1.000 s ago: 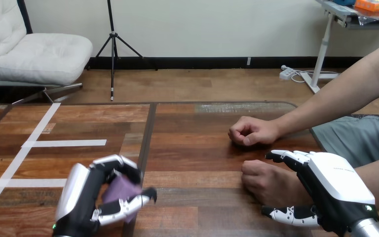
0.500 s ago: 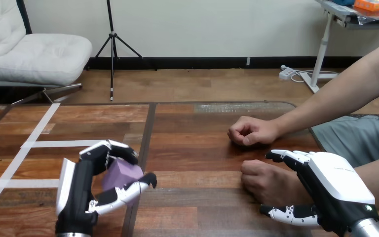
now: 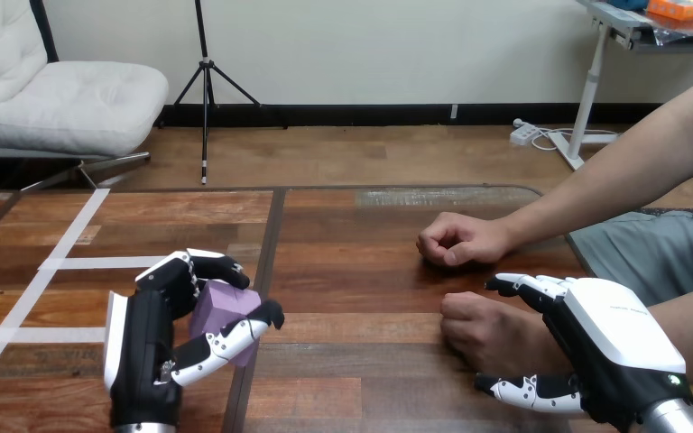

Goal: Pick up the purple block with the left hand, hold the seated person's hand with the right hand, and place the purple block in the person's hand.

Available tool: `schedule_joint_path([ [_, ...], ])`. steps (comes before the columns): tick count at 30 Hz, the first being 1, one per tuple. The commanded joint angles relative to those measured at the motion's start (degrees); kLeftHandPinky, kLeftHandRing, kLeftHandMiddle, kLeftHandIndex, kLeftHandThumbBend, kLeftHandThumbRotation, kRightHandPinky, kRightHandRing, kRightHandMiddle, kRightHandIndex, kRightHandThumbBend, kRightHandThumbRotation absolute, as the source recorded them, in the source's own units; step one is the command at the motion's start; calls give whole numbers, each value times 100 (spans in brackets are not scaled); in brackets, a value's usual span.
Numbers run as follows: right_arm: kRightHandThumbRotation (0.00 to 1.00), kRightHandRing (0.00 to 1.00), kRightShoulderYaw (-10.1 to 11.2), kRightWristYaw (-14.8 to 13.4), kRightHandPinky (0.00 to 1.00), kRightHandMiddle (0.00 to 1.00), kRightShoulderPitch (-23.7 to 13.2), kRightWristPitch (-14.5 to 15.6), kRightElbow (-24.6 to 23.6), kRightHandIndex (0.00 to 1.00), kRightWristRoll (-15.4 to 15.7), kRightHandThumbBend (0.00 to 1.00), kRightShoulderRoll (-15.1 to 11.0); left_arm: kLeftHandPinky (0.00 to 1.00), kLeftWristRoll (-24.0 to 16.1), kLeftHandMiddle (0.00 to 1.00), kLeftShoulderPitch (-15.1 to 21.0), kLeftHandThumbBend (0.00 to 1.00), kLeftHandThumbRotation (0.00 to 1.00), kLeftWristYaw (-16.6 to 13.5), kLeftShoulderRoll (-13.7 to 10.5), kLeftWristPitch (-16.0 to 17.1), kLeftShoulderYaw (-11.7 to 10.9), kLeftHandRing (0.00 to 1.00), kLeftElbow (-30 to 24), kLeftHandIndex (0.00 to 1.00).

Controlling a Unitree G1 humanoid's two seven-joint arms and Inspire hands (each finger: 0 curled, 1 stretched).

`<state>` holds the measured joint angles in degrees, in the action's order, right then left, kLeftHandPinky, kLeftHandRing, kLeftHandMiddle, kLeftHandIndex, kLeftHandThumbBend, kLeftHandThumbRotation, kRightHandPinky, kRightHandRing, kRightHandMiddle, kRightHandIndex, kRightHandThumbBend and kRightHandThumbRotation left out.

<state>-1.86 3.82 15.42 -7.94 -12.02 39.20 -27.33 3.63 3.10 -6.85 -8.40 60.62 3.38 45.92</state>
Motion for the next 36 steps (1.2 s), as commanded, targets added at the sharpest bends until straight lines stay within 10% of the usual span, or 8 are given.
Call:
schedule_joint_path([
  [1, 28, 88, 113, -109, 92, 82, -324, -32, -58, 82, -29, 68, -92, 32, 529, 46, 181, 86, 7, 532, 250, -80, -75, 40, -285, 46],
  [13, 27, 88, 123, -113, 92, 82, -335, -10, -60, 83, -32, 68, -81, 33, 1082, 46, 83, 87, 5, 1341, 465, -241, -230, 40, -552, 45],
  [36, 18, 89, 215, -125, 93, 86, -380, 148, -230, 85, 112, 70, -133, 35, 896, 46, 75, 87, 6, 1638, 742, -264, -511, 41, -737, 46],
])
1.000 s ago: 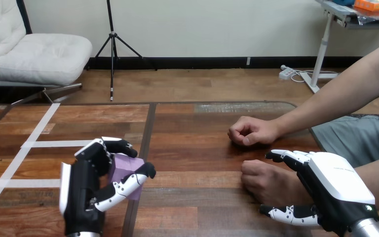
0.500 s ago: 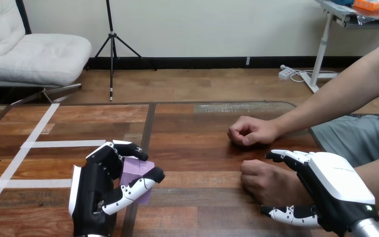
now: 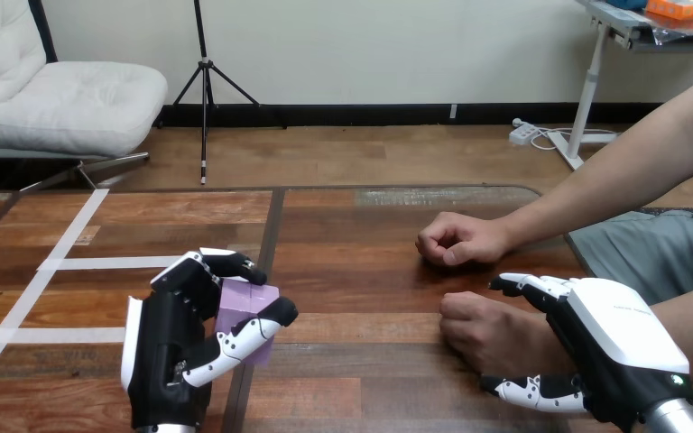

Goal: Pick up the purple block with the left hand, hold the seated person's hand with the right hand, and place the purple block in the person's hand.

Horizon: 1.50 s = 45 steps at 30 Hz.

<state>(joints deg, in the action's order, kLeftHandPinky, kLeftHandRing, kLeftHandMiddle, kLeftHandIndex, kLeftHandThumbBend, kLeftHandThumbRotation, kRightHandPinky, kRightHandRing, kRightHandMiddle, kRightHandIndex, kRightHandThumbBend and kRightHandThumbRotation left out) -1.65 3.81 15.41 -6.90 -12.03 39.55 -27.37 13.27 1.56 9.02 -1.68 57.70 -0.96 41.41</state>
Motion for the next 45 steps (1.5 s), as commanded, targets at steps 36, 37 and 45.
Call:
schedule_joint_path([
  [36, 23, 92, 541, 99, 100, 88, -479, 717, -472, 86, 735, 75, -527, 34, -240, 46, 275, 87, 5, 162, 272, 133, -186, 40, -327, 46],
  [37, 23, 92, 544, 113, 100, 87, -480, 733, -483, 86, 743, 76, -536, 34, -245, 46, 276, 87, 5, 164, 276, 137, -191, 40, -327, 46],
  [45, 19, 89, 554, 461, 98, 86, -503, 1012, -693, 84, 860, 79, -635, 34, -283, 46, 291, 88, 6, 169, 299, 178, -224, 40, -311, 46],
])
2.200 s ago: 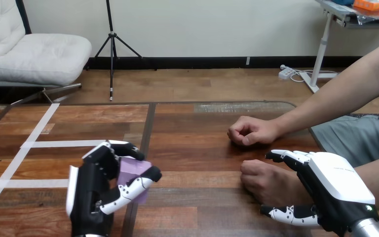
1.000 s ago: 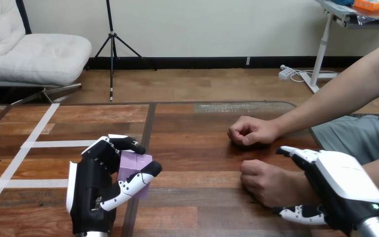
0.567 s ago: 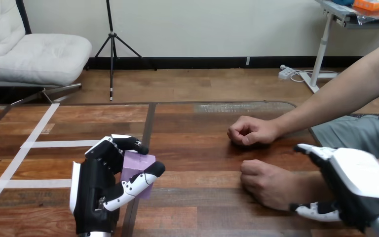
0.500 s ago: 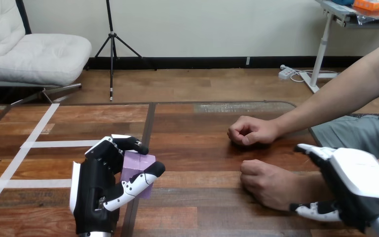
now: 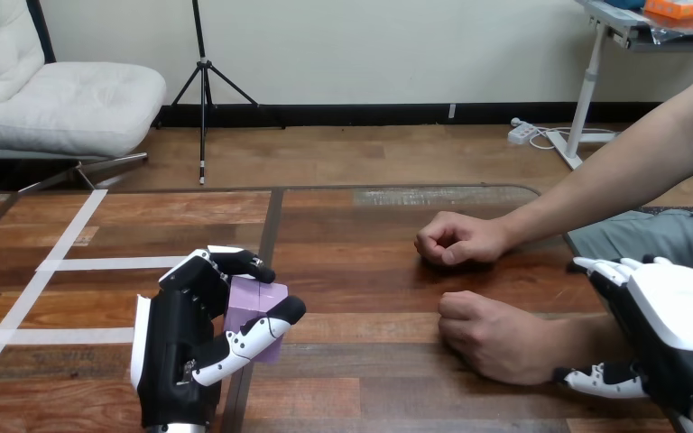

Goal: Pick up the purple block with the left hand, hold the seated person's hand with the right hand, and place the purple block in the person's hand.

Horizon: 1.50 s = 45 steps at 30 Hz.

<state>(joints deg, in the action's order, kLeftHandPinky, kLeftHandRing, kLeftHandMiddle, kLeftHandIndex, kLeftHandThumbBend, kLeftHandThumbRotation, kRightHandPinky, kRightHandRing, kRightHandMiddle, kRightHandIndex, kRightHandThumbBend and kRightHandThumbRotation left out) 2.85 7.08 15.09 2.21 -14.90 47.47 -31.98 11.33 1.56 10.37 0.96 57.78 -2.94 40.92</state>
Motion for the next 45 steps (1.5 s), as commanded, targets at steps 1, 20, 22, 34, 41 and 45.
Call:
schedule_joint_path([
  [1, 19, 89, 103, 154, 97, 85, -471, 121, -424, 84, 75, 80, -173, 34, -96, 46, 291, 88, 6, 31, 35, 173, -30, 40, -262, 46],
  [20, 8, 84, -99, 705, 86, 82, -615, 435, -607, 80, 457, 87, -176, 33, -73, 46, 289, 88, 5, 78, 64, 132, -46, 40, -262, 46],
  [22, 7, 84, -121, 768, 85, 81, -638, 447, -611, 79, 487, 87, -181, 33, -81, 46, 291, 88, 5, 77, 60, 130, -50, 40, -260, 46],
  [34, 4, 82, -339, 1286, 83, 80, -915, 470, -487, 78, 781, 87, -265, 33, -132, 46, 313, 88, 6, 77, 12, 146, -71, 40, -199, 46],
  [41, 4, 81, -489, 1590, 82, 80, -1119, 523, -391, 78, 940, 87, -294, 33, -87, 46, 300, 88, 7, 111, 1, 121, -72, 41, -221, 46],
  [45, 3, 81, -557, 1665, 82, 80, -1211, 500, -314, 78, 977, 87, -324, 34, -85, 46, 295, 88, 6, 114, 0, 119, -78, 41, -230, 46],
])
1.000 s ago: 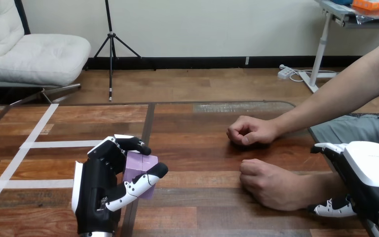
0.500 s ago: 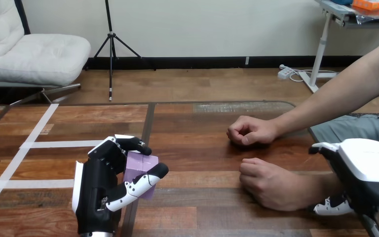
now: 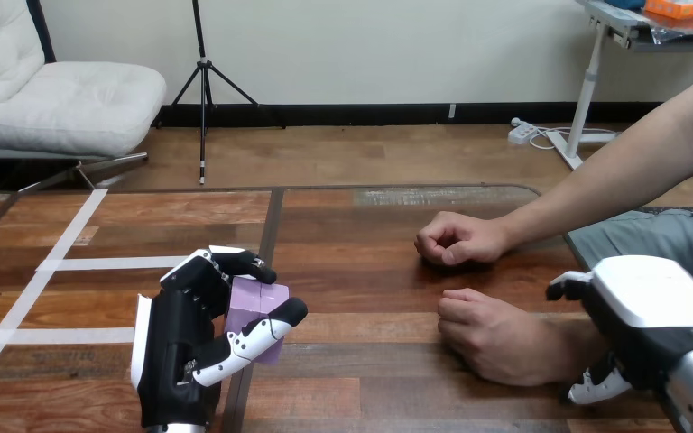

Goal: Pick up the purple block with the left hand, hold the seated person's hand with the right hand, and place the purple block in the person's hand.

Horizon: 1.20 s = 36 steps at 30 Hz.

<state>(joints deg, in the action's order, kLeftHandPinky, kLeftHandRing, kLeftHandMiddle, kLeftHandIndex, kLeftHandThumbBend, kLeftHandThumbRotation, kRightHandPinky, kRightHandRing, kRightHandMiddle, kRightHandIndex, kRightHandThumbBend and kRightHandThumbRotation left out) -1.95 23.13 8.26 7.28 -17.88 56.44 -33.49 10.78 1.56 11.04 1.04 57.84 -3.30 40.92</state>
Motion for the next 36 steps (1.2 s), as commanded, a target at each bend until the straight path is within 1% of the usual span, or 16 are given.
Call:
schedule_joint_path([
  [1, 3, 80, -89, 66, 82, 79, -542, -14, -3, 78, 85, 87, -180, 34, -33, 46, 293, 88, 6, 46, -8, 111, -44, 41, -233, 46],
  [4, 3, 80, -162, 120, 82, 79, -611, -29, 53, 77, 134, 87, -218, 34, -16, 46, 289, 88, 6, 61, -14, 97, -50, 41, -241, 46],
  [8, 4, 80, -269, 280, 82, 79, -723, 19, 134, 77, 201, 87, -234, 34, 8, 46, 286, 88, 6, 85, -29, 89, -62, 41, -250, 46],
  [17, 5, 81, -415, 491, 84, 80, -892, -5, 317, 78, 256, 85, -269, 34, 33, 46, 277, 87, 6, 112, -51, 92, -85, 41, -273, 46],
  [30, 9, 82, -653, 587, 85, 81, -1085, -90, 647, 79, 427, 84, -351, 34, -29, 46, 258, 87, 6, 65, -62, 120, -121, 41, -307, 46],
  [36, 10, 82, -725, 616, 86, 81, -1136, -62, 739, 79, 465, 83, -375, 34, -68, 46, 235, 87, 6, 42, -57, 100, -140, 40, -342, 46],
])
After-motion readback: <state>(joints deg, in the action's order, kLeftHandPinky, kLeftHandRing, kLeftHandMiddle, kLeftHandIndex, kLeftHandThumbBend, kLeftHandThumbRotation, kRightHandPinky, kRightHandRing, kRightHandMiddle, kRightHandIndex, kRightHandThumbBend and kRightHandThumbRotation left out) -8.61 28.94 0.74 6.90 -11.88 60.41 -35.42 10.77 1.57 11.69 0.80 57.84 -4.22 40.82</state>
